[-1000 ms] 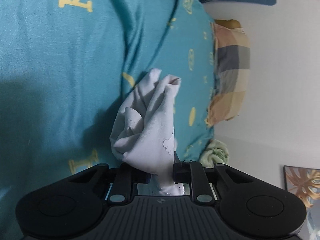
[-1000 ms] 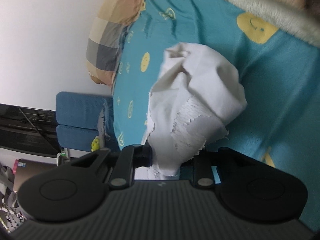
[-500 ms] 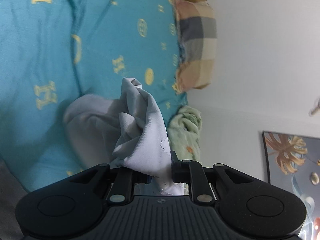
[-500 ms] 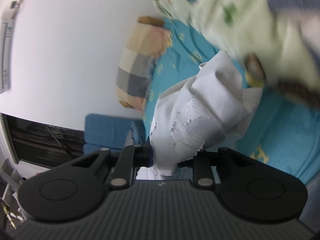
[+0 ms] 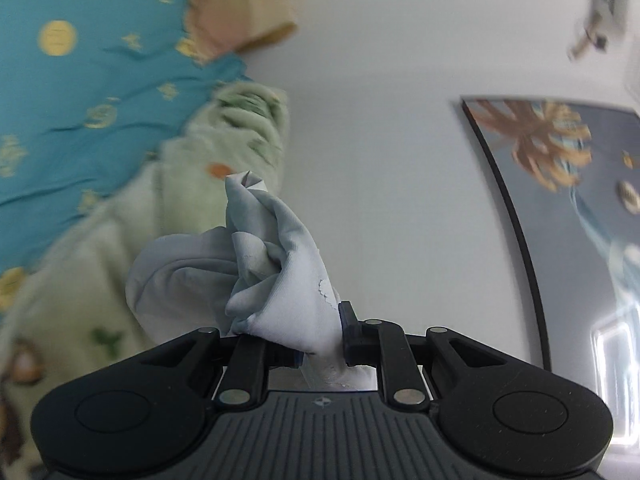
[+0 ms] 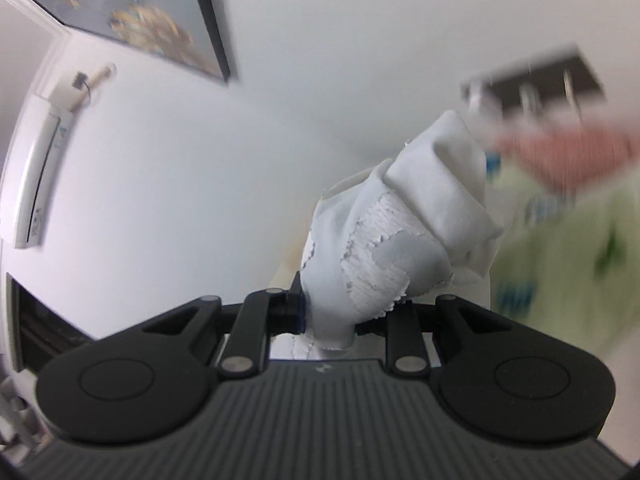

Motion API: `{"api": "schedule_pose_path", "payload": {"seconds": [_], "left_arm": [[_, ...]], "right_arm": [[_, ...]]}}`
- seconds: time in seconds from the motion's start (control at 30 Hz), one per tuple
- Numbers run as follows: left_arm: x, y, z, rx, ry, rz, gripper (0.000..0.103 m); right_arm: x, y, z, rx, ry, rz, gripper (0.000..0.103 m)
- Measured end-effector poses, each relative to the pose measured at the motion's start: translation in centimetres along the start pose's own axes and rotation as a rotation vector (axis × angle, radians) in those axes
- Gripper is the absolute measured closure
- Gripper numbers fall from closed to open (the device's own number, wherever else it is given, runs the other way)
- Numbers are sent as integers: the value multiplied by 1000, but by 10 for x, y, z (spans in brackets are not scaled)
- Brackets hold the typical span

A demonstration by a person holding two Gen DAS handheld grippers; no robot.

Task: Fold clothes
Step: 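Lift the shirt bundle with both grippers and carry it onto the green blanket, then open both grippers and release the shirt on the blanket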

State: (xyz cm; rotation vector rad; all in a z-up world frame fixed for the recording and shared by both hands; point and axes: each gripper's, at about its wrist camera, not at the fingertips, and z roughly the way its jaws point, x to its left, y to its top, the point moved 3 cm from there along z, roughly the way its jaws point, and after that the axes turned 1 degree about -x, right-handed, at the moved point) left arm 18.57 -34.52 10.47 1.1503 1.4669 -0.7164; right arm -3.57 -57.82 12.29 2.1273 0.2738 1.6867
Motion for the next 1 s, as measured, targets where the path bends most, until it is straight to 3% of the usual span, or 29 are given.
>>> {"api": "schedule_pose_path", "payload": {"seconds": [0.1, 0.17, 0.33, 0.43, 0.57, 0.63, 0.67, 0.7, 0.77, 0.8, 0.87, 1.0], "left_arm": [[-12, -28, 54, 52, -37, 86, 85], [1, -41, 90, 103, -39, 134, 85], [78, -81, 127, 240, 87, 152, 85], [112, -97, 128, 271, 151, 135, 83], [112, -109, 125, 254, 207, 222, 74], [102, -113, 116, 245, 236, 282, 65], [98, -115, 110, 242, 247, 309, 55], [93, -117, 104, 240, 259, 337, 45], [79, -122, 80, 228, 270, 394, 35], [72, -125, 66, 222, 274, 422, 31], [57, -130, 39, 209, 283, 479, 26], [27, -140, -14, 182, 299, 593, 21]], "right_arm": [[-37, 32, 2, -42, 11, -21, 79], [-68, 40, 1, -48, -15, -36, 79], [-160, 22, 2, 91, -249, 31, 79], [-185, 7, -2, 138, -310, 58, 79], [-187, 7, -2, 148, -332, 69, 77], [-185, 6, -4, 156, -345, 93, 73], [-182, 5, -7, 163, -351, 103, 71], [-176, 3, -12, 167, -360, 95, 67], [-162, -3, -25, 169, -384, 49, 58], [-157, -5, -32, 168, -391, 25, 48], [-143, -11, -48, 154, -380, -28, 35], [-106, -23, -85, 140, -362, -139, 29]]}}
